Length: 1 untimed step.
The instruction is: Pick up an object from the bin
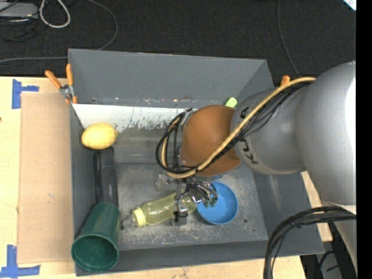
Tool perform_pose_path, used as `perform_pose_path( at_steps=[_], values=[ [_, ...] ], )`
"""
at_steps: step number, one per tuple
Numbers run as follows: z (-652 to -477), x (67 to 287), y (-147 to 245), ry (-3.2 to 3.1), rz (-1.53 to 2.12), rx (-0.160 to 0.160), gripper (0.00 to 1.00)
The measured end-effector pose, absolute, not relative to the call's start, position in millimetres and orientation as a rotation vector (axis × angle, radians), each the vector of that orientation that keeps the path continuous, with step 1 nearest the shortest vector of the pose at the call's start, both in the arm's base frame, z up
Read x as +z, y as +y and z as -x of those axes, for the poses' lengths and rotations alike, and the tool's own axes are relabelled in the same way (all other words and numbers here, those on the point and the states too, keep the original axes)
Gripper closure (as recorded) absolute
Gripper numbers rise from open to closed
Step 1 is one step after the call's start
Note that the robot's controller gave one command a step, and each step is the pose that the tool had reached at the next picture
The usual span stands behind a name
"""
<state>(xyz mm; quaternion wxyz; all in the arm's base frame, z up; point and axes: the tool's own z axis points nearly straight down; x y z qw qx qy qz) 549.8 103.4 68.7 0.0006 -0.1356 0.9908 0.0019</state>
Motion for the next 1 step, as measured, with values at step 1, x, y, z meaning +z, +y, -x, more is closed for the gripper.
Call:
perform_pose_path(
  at_steps=[1],
  values=[
    [-544.7, 75.2, 100.8, 3.144, 0.174, -0.001, 1.0]
  ],
)
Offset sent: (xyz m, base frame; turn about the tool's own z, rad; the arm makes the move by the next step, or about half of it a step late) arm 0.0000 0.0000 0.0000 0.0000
